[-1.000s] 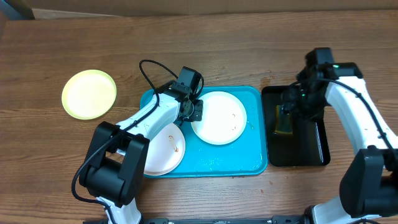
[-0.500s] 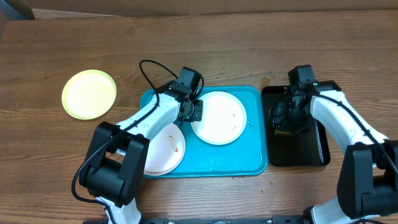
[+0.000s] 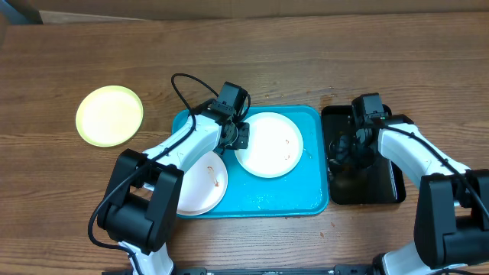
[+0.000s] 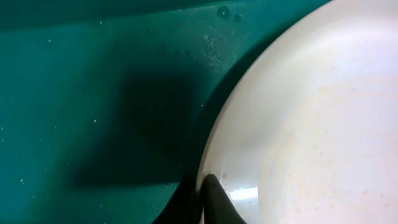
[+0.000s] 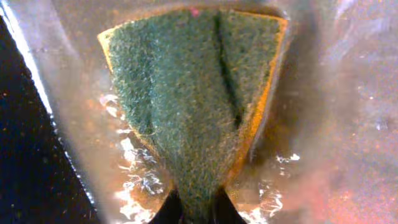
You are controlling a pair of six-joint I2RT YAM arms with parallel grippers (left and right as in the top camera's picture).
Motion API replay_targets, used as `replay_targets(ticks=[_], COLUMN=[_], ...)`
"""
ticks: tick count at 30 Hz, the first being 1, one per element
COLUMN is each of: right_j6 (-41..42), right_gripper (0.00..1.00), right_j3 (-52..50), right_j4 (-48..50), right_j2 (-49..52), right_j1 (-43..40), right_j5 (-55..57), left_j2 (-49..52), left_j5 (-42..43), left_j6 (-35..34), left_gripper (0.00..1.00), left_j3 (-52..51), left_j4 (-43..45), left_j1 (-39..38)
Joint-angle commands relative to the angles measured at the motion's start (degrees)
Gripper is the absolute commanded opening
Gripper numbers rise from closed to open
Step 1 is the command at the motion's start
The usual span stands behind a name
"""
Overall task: Clean dirty plates on tray and stack at the side
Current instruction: 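Reach right gripper into the black tray and grasp the green sponge, then rub the sponge in the black tray's water with right gripper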
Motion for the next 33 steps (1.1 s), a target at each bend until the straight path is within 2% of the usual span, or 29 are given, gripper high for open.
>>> replay_targets(ticks=[1, 2, 3, 6, 11, 12, 15, 16, 18, 20, 22, 23, 24, 25, 27, 29, 31, 33], right_j6=[-0.17, -0.17, -0.17, -0.15, -0.15, -0.15, -0.15, -0.15, -0.17, -0.22, -0.42, -0.39, -0.37, -0.39, -0.35, -0.35, -0.37, -0.37], right_gripper=[0.37, 0.64, 0.69, 0.74, 0.74, 0.71, 0.50, 0.47, 0.28, 0.04, 0.04, 0.13, 0.49, 0.78, 0.86, 0.88, 0.87, 0.79], right_j3=[0.61, 1.09, 1.70, 3.08, 3.15, 3.06, 2.40, 2.14, 1.49, 0.85, 0.72, 0.76, 0.79, 0.83, 0.83, 0.81, 0.81, 0.81], right_j4=[0.09, 0.11, 0.13, 1.22, 4.24, 4.20, 4.22, 4.24, 4.35, 4.76, 5.27, 5.84, 6.38, 7.08, 8.79, 11.52, 12.87, 13.49], right_j2=[-0.57, -0.57, -0.57, -0.57, -0.57, -0.57, -0.57, -0.57, -0.57, -0.57, -0.57, -0.57, -0.57, -0.57, -0.57, -0.57, -0.57, -0.57], right_j1=[-0.48, -0.68, -0.87, -1.36, -1.44, -1.44, -1.44, -1.44, -1.44, -1.44, -1.44, -1.44, -1.44, -1.44, -1.44, -1.44, -1.44, -1.44], right_j5=[0.33, 0.33, 0.35, 0.35, 0.33, 0.33, 0.33, 0.33, 0.35, 0.61, 2.27, 3.37, 4.07, 4.57, 5.53, 5.66, 5.66, 5.66], left_j2=[0.48, 0.50, 0.50, 0.50, 0.50, 0.50, 0.50, 0.48, 0.50, 0.50, 0.50, 0.50, 0.50, 0.50, 0.50, 0.50, 0.50, 0.50], left_j5=[-0.59, -0.59, -0.59, -0.59, -0.59, -0.59, -0.59, -0.59, -0.61, -0.61, -0.59, -0.59, -0.59, -0.59, -0.59, -0.59, -0.59, -0.59], left_j6=[-0.81, -0.79, -0.79, -0.79, -0.79, -0.81, -0.81, -0.81, -0.81, -0.81, -0.79, -0.79, -0.79, -0.79, -0.79, -0.79, -0.79, -0.79], left_gripper=[0.07, 0.07, 0.07, 0.07, 0.07, 0.07, 0.07, 0.07, 0.07, 0.07, 0.07, 0.07, 0.07, 0.07, 0.07, 0.07, 0.07, 0.07], left_j3=[0.66, 0.66, 0.66, 0.66, 0.66, 0.66, 0.66, 0.66, 0.66, 0.66, 0.66, 0.66, 0.66, 0.66, 0.66, 0.66, 0.66, 0.66], left_j4=[-0.22, -0.24, -0.22, -0.22, -0.24, -0.24, -0.22, -0.22, -0.20, -0.20, -0.22, -0.22, -0.22, -0.24, -0.24, -0.24, -0.22, -0.22], left_j1=[0.39, 0.42, 0.39, 0.39, 0.39, 0.39, 0.39, 0.39, 0.42, 0.39, 0.39, 0.39, 0.39, 0.39, 0.39, 0.39, 0.39, 0.39])
